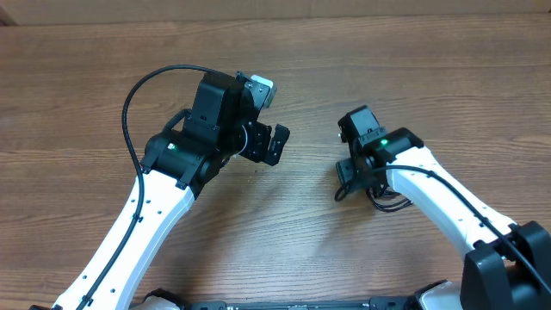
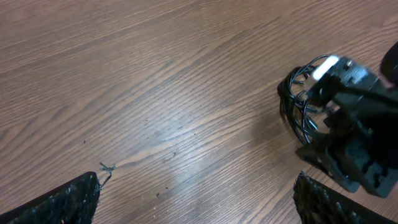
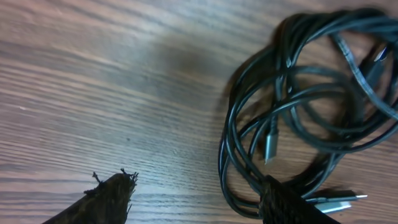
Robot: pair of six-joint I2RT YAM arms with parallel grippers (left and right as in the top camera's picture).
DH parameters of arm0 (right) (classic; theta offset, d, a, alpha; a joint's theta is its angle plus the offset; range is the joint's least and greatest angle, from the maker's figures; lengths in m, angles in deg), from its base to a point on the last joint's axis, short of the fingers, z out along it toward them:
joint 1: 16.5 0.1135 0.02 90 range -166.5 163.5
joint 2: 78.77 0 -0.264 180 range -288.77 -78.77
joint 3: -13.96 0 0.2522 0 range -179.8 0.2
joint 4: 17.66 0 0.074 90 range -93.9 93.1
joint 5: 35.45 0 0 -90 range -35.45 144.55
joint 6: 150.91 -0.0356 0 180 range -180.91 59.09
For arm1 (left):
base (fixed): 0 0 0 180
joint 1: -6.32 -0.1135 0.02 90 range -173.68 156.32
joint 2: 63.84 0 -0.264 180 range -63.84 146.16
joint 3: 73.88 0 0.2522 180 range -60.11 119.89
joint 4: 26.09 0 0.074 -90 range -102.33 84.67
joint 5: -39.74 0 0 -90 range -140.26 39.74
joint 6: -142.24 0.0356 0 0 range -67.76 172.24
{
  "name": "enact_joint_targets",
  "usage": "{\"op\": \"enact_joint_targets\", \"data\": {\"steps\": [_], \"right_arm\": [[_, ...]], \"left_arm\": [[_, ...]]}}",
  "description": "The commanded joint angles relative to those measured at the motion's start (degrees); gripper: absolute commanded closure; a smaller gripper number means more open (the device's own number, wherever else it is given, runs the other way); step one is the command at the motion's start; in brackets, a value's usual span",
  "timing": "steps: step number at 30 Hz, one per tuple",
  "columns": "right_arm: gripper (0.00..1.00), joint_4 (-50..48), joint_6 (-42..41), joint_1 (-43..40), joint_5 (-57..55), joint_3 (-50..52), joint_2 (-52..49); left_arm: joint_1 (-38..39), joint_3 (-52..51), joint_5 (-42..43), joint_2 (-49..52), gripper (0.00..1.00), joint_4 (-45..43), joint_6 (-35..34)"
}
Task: Untangle cables
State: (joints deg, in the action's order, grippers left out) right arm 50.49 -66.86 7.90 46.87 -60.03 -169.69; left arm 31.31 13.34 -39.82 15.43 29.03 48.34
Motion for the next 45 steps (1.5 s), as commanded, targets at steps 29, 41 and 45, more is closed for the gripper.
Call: {"op": "enact_joint_targets", "data": {"steps": [29,41,45], "right_arm": [[0.60,-17.8,0.2,-7.3,3.5,13.6,-0.5],[0.96,-17.9,0.2,-7.3,3.6,14.2,-0.5],[0.96,-17.9,0.2,-7.3,6.9,13.9,-0.5]], "left_arm": [[-0.3,0.0,-0.6,0.2,0.01,0.0,1.8],[-0.3,-0.1,-0.6,0.2,0.00,0.4,1.8],[-0.3,-0.1,-0.6,0.2,0.01,0.4,1.8]]}}
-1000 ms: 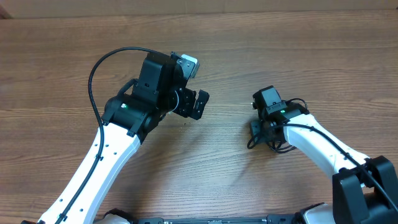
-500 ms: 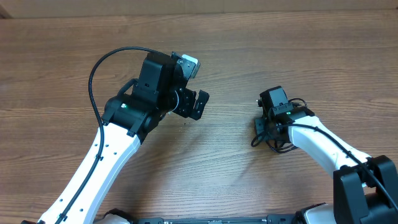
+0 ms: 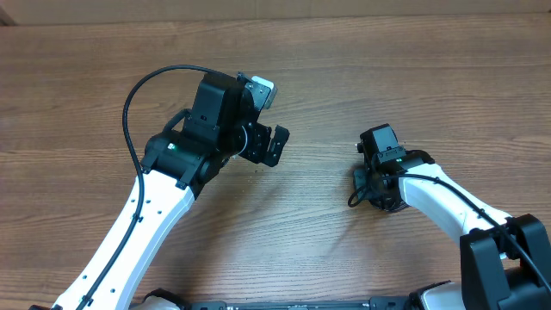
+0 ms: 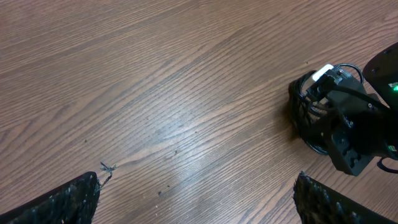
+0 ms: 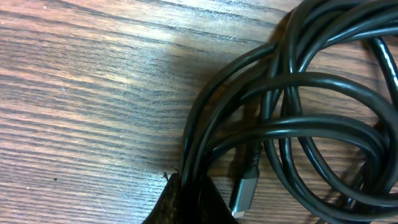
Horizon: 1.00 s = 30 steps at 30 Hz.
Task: Untangle cables
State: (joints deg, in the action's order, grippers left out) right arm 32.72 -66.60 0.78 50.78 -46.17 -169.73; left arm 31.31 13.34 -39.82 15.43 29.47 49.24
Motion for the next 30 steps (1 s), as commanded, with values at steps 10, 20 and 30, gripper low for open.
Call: {"op": "enact_joint_targets", "data": {"steps": [10,20,30], "right_arm": [[0.96,6.1,1.7,-0.2,21.8,-11.9,3.1],[0.96,8.5,14.3,-0.2,48.8,-22.9,9.0],[0.96,8.9,22.3,-0.2,53.6,-23.0,12.2]], "left_arm": [[-0.3,-0.1,-0.5,0.2,0.00,0.0,0.9],[-0.3,-0.1,-0.3,0.2,0.00,0.0,1.8],[-0.3,-0.1,12.7,0.2,0.01,0.2,10.6]]}}
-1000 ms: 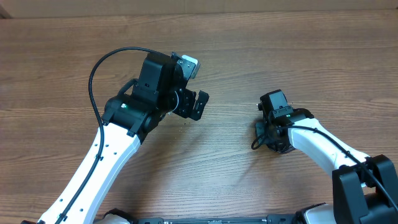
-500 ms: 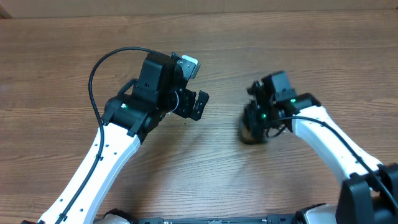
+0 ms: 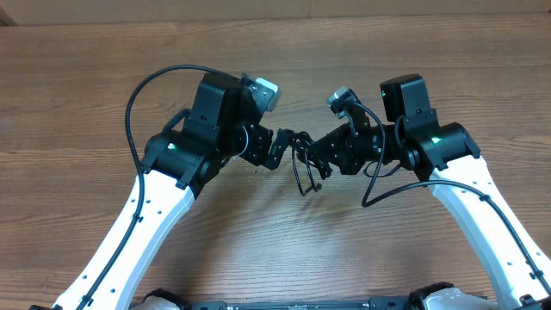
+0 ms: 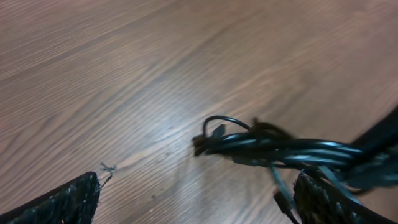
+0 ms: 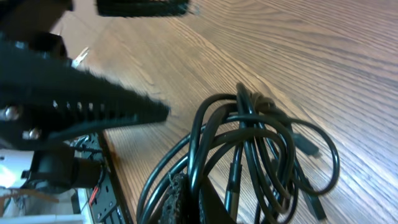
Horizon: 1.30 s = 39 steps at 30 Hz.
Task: Untangle cables
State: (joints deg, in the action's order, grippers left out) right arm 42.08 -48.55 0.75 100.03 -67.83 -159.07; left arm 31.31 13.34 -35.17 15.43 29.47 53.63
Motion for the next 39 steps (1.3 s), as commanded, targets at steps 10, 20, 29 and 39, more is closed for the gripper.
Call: {"op": "enact_joint_targets", "data": {"steps": [10,20,29,39], "right_arm": [[0.96,-0.7,4.6,-0.5,6.8,-1.4,1.6],[0.96,-0.6,4.4,-5.3,12.7,-1.4,1.6],[0.96,-1.3,6.1,-9.4,27.0,-1.4,1.6],[0.96,-5.6,5.9,-9.4,37.4,-1.4,1.6]], "left_arm": [[-0.3,-0.1,10.5,0.2,0.01,4.9,17.1],[-3.7,-0.1,23.1,0.2,0.00,5.1,25.3],[-10.6,-0.1,30.6,0.2,0.00,5.3,25.7],[-10.8,-0.1,32.6,0.2,0.55,5.2,27.2]]}}
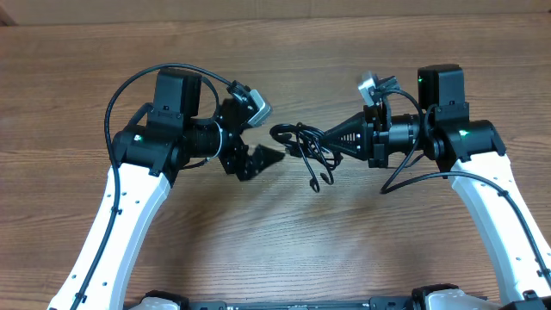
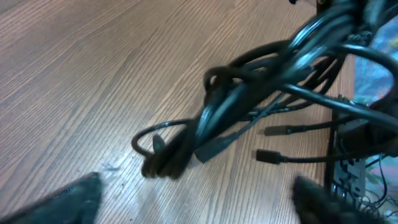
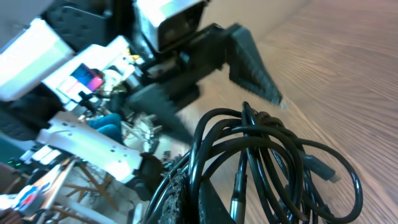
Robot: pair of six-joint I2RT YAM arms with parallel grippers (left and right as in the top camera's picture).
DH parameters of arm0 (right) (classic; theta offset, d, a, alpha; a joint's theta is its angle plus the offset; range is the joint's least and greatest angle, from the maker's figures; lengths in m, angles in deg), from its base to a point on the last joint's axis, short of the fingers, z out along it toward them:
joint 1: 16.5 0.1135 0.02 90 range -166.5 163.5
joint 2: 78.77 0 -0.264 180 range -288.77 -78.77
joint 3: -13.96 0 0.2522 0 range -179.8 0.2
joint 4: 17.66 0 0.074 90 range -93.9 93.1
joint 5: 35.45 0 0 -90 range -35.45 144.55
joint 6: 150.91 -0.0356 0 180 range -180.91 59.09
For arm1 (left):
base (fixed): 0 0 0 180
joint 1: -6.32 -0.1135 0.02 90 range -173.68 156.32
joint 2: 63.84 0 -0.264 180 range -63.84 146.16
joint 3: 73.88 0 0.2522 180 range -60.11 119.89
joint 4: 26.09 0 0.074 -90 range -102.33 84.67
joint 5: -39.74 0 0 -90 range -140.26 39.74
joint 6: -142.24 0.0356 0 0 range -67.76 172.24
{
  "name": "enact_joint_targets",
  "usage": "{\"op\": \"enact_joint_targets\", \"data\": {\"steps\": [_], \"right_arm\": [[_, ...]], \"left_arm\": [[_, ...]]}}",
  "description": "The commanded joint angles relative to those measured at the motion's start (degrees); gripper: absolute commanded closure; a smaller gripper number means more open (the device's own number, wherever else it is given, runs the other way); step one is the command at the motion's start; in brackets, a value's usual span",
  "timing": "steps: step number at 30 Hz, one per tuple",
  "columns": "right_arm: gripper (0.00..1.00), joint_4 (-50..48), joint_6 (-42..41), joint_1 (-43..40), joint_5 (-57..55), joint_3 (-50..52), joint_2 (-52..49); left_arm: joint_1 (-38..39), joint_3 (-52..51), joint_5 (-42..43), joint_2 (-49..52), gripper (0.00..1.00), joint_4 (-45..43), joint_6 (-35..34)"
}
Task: Untangle cables
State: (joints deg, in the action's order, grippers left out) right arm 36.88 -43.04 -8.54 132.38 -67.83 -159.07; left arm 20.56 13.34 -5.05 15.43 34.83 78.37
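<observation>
A tangled bundle of black cables hangs above the wooden table at its middle, loose plug ends drooping below it. My right gripper points left and is shut on several strands of the bundle; its pinch shows at the lower edge of the right wrist view. My left gripper faces the bundle from the left, open, with nothing between its fingers. In the left wrist view the bundle lies just beyond the gripper.
The bare wooden table spreads all around. The left arm's own black lead loops out behind its wrist. The right arm's lead hangs below its wrist.
The right gripper has drawn back to the right, still holding the bundle. The left arm has pulled back to the left and its open gripper has turned to face the bundle.
First my right gripper was open over the bundle lying on the table at the right. Then it was down on the bundle and shut on some strands. Then it held the bundle up near the left gripper. Now the bundle hangs between both grippers.
</observation>
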Motion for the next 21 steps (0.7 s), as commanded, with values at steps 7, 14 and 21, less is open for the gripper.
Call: {"op": "enact_joint_targets", "data": {"steps": [7,14,21], "right_arm": [[0.96,-0.4,0.4,-0.1,5.0,-1.4,1.6],[0.96,-0.2,0.2,0.0,5.0,-1.4,1.6],[0.96,0.5,0.2,0.0,5.0,-1.4,1.5]], "left_arm": [[0.0,-0.1,2.5,0.2,0.83,-1.5,2.4],[0.0,-0.1,2.5,0.2,0.85,-1.6,2.1],[0.0,-0.1,2.2,0.2,0.96,-2.2,1.9]]}}
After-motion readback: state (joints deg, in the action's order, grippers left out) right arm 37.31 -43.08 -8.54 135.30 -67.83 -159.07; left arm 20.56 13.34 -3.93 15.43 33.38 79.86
